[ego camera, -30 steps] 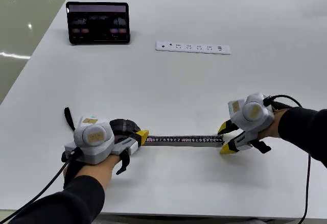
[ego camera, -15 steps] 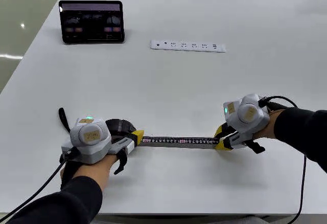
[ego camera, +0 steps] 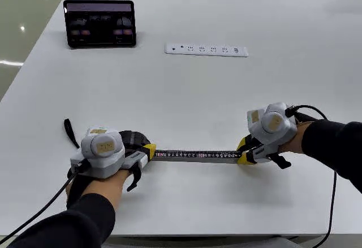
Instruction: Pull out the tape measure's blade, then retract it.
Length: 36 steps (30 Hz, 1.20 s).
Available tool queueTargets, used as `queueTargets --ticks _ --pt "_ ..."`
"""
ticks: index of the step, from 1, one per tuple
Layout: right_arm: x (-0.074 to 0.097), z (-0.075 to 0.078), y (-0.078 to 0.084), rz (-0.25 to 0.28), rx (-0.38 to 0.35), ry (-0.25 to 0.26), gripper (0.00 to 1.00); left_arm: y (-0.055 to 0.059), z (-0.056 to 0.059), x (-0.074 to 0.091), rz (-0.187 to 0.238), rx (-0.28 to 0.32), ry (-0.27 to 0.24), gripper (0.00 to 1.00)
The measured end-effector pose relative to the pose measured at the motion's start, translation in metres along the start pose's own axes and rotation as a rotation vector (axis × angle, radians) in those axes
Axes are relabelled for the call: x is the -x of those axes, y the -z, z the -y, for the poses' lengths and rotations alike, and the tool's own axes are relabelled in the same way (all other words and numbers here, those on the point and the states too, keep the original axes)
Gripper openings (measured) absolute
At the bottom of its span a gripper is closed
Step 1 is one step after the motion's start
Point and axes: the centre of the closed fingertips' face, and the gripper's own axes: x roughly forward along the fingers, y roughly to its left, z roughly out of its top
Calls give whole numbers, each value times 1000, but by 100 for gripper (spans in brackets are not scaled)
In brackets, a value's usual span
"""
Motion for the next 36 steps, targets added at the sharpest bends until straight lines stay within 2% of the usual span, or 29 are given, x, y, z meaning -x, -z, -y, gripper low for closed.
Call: queueTargets --ticks 2,15,28,36 --pt "0 0 0 3 -20 4 11 0 -1 0 -3 -8 -1 60" --pt "0 0 -2 -11 -27 5 11 1 -2 0 -8 12 11 60" --pt "-3 -1 -10 7 -33 10 11 1 -2 -1 -11 24 18 60" --pt "-7 -1 -19 35 -37 12 11 0 -3 0 -6 32 25 60"
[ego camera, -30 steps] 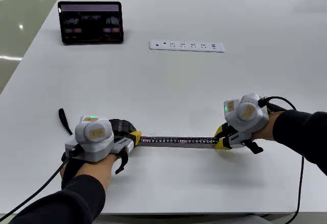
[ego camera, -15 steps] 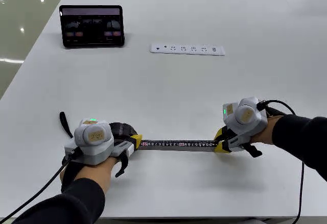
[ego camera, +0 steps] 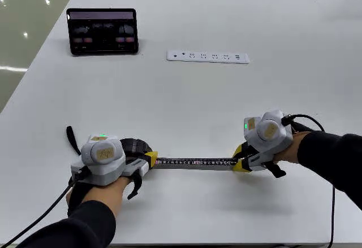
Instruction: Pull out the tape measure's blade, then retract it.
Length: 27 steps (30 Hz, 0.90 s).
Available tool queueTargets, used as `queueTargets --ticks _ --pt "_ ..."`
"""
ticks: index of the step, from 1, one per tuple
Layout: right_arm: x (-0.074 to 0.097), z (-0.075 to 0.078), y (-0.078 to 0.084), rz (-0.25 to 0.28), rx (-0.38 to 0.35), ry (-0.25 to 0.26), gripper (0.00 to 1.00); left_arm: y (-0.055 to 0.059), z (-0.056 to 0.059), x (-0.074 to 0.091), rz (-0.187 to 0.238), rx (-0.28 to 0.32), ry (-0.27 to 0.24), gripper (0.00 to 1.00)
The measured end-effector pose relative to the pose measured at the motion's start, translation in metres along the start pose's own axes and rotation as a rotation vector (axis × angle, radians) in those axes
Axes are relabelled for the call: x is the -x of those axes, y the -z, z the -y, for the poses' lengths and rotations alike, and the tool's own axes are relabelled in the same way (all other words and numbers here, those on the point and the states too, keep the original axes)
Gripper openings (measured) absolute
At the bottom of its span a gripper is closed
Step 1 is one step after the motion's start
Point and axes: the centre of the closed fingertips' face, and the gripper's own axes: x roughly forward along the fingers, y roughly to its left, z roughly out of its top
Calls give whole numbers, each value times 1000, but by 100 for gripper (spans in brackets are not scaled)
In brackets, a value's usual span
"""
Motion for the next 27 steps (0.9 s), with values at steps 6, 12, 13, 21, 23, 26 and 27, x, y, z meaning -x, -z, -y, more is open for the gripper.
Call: queueTargets --ticks 6,12,13,21,23,26,27 --pt "-5 -1 -8 17 3 -1 11 0 0 0 -1 11 7 60" --pt "-7 0 -12 21 -1 -2 11 0 0 1 -1 13 10 60" --pt "-7 0 -12 22 -1 -2 11 0 0 1 -1 13 10 60" --pt "-8 0 -13 24 -10 -2 11 0 0 1 -2 15 11 60" --pt "-8 0 -14 27 -7 -1 11 0 0 1 -2 15 11 60" --pt "-9 -1 -16 33 -10 0 11 0 1 1 -2 14 11 60" --pt "-9 -1 -16 34 -11 1 11 0 1 1 -2 14 11 60"
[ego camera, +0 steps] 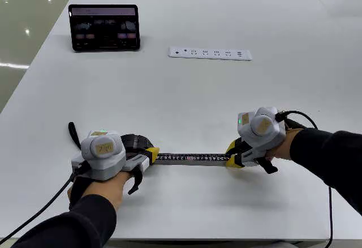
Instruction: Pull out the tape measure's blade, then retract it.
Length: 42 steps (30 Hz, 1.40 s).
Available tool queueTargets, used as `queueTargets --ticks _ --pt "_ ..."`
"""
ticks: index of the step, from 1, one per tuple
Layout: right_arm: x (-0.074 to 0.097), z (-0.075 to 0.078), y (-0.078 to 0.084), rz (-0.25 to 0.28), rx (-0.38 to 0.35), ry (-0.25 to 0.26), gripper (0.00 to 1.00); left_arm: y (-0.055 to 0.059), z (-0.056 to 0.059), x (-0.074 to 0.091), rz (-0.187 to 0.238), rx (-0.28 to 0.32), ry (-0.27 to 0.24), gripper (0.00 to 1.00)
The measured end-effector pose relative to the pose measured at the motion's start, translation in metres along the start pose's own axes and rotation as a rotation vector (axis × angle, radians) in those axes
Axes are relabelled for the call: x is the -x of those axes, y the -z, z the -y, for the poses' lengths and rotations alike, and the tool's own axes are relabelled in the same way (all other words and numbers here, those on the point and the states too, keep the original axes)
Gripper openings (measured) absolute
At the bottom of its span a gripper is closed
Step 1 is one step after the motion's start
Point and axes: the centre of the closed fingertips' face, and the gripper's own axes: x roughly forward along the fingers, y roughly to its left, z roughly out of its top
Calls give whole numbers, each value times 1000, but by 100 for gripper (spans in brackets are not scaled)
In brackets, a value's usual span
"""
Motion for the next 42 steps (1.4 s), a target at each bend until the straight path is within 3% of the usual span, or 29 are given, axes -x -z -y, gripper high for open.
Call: queueTargets --ticks 42 --pt "-11 0 -21 28 -33 9 11 -1 -1 -1 0 19 5 60"
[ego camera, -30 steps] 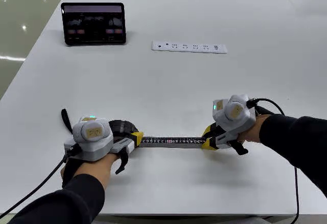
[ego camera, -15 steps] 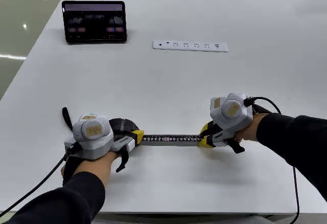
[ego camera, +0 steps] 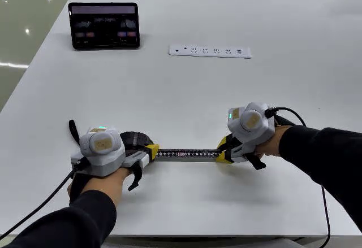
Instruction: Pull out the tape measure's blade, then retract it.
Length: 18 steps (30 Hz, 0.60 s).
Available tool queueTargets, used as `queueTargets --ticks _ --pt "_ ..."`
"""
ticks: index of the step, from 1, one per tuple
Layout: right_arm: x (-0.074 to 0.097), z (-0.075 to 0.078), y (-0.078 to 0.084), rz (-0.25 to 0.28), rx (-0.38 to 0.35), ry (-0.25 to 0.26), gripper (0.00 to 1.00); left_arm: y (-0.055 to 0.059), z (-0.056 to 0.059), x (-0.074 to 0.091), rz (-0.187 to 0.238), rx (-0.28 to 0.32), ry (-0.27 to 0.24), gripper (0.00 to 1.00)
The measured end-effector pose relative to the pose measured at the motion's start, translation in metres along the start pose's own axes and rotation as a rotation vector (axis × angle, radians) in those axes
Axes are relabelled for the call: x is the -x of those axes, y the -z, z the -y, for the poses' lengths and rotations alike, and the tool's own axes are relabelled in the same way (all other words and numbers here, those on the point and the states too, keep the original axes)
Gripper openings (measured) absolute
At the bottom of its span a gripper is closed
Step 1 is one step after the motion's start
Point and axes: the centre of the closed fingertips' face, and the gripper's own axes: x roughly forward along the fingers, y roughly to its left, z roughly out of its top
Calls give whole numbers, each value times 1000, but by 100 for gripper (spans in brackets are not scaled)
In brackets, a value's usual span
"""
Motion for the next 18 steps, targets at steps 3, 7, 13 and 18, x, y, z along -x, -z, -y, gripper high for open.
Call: queueTargets --ticks 3,7,13,18 --pt "-1 0 -2 10 -10 -5 11 0 0 0 3 4 3 60" --pt "-3 0 -3 15 -13 -5 11 0 0 0 4 1 4 60" --pt "-6 -1 -8 23 -16 -8 11 0 0 0 5 1 6 60" --pt "-9 -3 -13 32 -12 -8 11 -1 0 0 6 2 7 60"
